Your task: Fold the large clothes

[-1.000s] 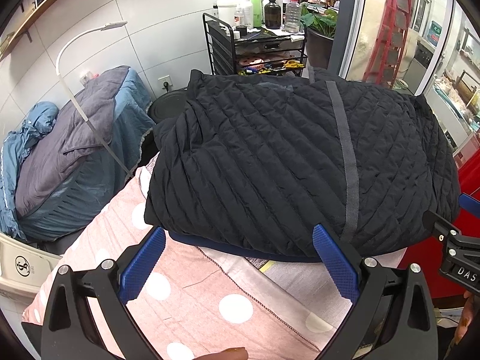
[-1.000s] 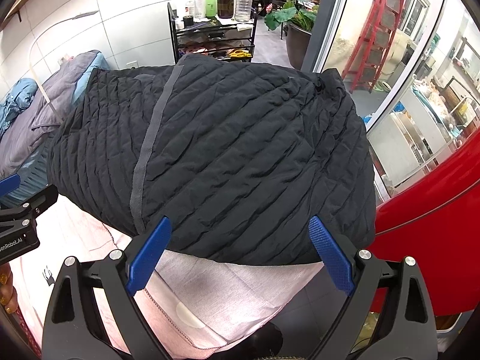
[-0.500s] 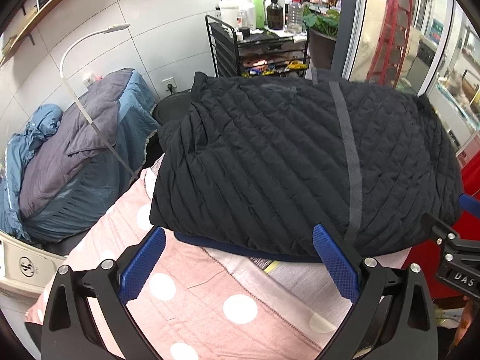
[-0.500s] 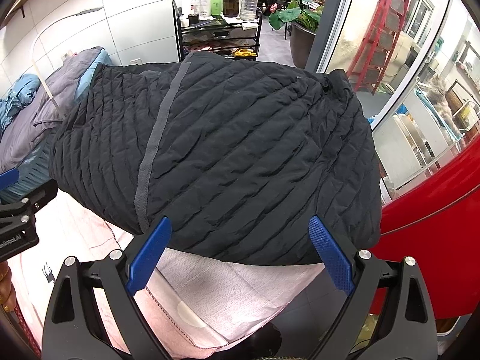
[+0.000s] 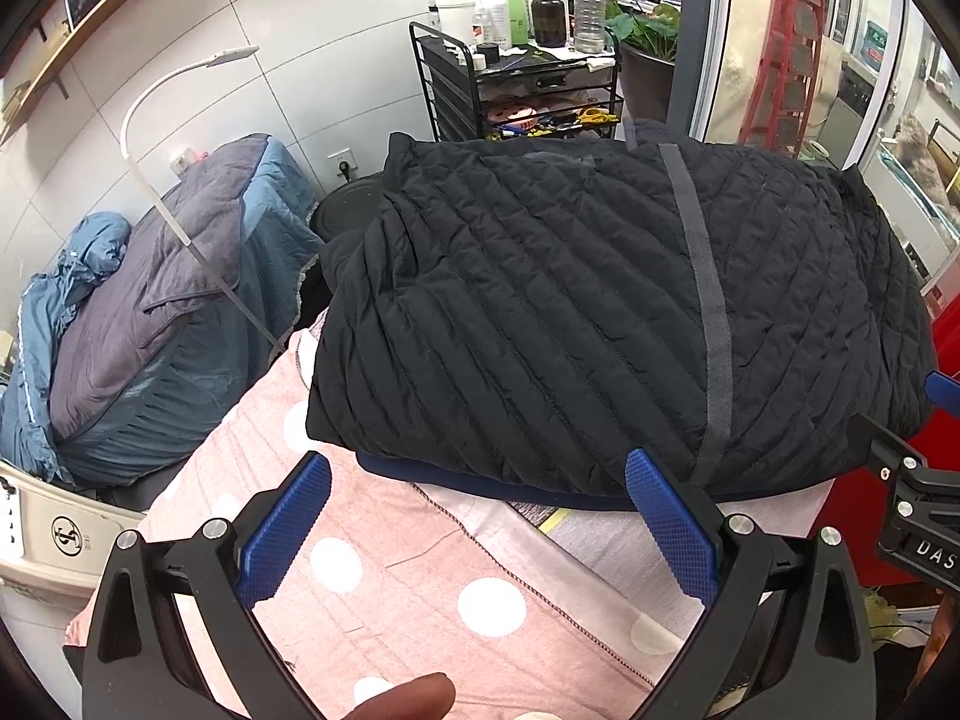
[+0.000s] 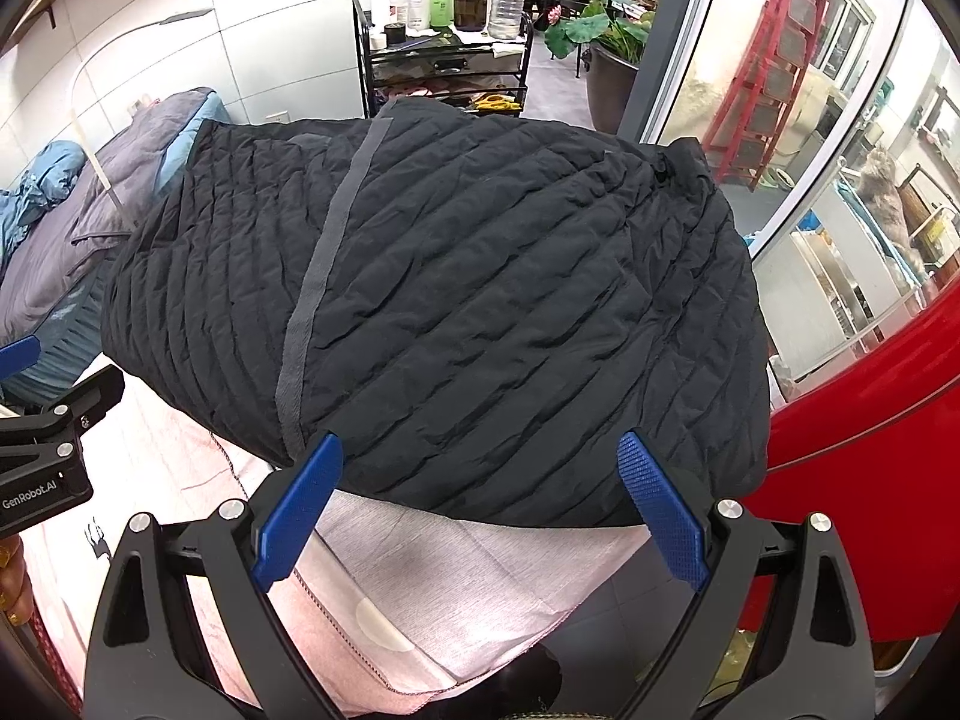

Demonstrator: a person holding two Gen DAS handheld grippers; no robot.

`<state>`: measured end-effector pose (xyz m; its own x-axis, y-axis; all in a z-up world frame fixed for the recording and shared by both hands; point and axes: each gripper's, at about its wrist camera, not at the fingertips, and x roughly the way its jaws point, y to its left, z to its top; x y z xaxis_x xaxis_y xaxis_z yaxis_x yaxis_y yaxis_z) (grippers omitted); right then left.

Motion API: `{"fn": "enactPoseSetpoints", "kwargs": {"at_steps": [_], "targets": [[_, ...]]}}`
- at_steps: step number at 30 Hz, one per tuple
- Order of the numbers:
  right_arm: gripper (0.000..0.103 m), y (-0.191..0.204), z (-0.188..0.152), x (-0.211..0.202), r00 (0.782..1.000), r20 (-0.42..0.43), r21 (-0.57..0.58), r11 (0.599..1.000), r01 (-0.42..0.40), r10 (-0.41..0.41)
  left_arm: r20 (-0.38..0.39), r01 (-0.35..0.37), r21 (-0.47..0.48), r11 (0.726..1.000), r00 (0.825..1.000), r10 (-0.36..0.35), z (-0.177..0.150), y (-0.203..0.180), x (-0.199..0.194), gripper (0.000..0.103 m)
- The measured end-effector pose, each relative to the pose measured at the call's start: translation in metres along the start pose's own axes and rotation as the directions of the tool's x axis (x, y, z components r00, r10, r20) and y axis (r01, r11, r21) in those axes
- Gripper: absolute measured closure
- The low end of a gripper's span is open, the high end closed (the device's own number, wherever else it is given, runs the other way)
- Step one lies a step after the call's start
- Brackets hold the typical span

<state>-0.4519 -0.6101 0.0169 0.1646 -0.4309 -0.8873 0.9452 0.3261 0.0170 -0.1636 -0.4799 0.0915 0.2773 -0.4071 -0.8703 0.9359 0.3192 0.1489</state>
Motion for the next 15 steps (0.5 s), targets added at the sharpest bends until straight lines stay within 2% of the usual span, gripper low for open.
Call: {"fn": "enactPoseSetpoints", "kwargs": {"at_steps": [15], "targets": [[0.011,0.0059,0.0009,0.0013,1.0,-0.005,-0.022,1.0,-0.008,0.008,-0.016,-0.014,0.004,1.0,1.0,0.014,-0.0021,0.001,0.0029,0.006]]}}
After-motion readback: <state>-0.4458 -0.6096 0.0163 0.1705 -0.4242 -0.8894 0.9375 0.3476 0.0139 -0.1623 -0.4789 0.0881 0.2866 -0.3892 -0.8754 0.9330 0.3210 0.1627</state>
